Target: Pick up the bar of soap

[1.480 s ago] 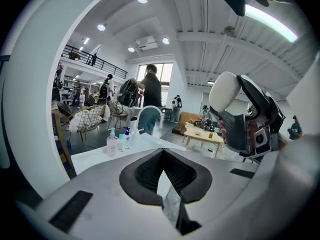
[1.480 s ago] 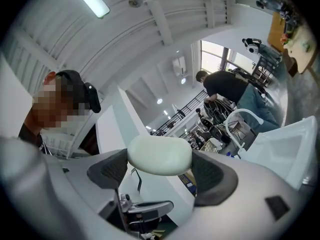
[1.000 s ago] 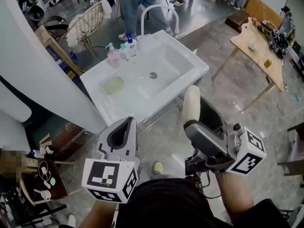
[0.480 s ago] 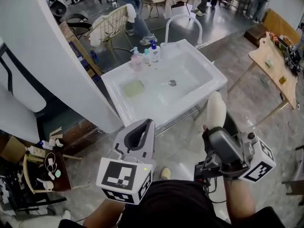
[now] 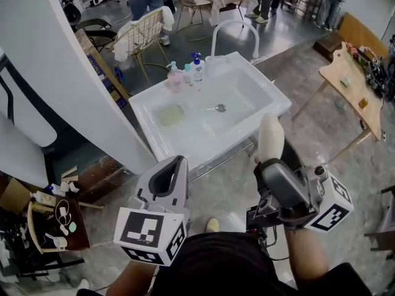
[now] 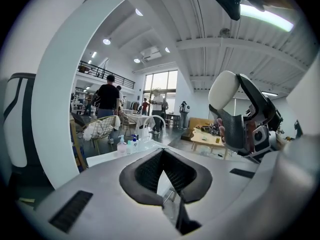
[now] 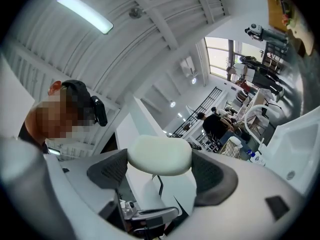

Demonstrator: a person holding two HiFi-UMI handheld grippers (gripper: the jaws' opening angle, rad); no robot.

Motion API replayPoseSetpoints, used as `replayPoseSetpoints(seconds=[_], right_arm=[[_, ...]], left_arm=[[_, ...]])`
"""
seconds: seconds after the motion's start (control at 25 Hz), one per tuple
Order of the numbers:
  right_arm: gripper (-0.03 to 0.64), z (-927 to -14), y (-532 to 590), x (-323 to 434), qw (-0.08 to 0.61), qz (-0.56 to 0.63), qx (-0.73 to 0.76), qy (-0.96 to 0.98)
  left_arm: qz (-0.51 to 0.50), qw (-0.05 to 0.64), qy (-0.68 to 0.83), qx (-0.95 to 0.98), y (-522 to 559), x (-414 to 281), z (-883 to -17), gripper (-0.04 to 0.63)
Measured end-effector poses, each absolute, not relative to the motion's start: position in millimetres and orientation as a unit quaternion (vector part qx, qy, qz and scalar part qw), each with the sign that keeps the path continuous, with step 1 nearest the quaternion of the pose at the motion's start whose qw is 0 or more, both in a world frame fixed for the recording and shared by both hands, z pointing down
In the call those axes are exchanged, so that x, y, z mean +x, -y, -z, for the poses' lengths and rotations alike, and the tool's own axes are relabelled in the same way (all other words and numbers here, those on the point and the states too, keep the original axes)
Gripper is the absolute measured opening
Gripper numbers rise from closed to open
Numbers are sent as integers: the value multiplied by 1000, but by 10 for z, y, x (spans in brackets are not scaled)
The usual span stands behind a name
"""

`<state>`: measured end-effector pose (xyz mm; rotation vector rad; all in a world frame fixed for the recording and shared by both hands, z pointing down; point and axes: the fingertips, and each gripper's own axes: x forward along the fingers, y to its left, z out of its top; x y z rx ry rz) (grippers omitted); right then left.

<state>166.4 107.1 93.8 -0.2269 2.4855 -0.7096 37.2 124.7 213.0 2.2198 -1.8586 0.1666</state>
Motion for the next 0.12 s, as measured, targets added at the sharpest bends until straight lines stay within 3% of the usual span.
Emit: replayPoseSetpoints(seconds=[0.12], right_arm=[[402,-955,-1083,1664,272,264,-85,-922]], left_arm=[[-54,117,639,758,-1264,342,-2113,3]])
